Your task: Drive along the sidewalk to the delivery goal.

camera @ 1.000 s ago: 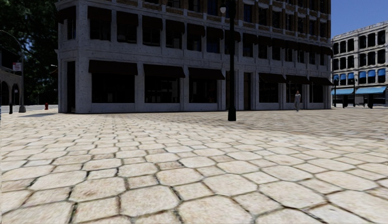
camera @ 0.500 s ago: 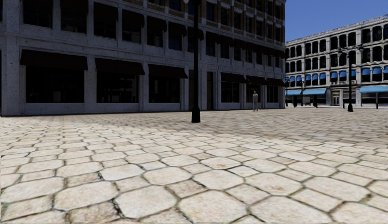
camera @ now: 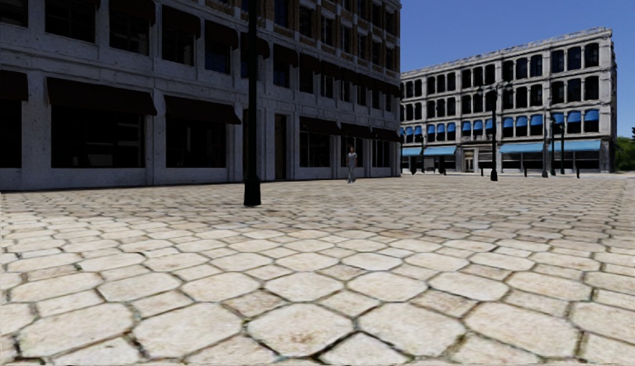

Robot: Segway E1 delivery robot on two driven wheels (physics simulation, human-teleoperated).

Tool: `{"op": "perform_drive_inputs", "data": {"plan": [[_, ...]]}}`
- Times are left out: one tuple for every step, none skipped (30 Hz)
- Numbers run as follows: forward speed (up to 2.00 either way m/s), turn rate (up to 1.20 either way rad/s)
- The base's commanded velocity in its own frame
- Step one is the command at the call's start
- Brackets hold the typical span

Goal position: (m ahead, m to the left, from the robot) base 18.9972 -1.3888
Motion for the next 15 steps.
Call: {"op": "perform_drive_inputs", "data": {"plan": [[2.00, -0.50], [2.00, -0.50], [2.00, -0.50], [2.00, -0.50], [2.00, -0.50], [2.00, -0.50], [2.00, -0.50], [2.00, -0.09], [2.00, 0.00], [2.00, 0.00], [2.00, 0.00], [2.00, 0.00], [2.00, 0.00], [2.00, 0.00], [2.00, 0.00]]}}
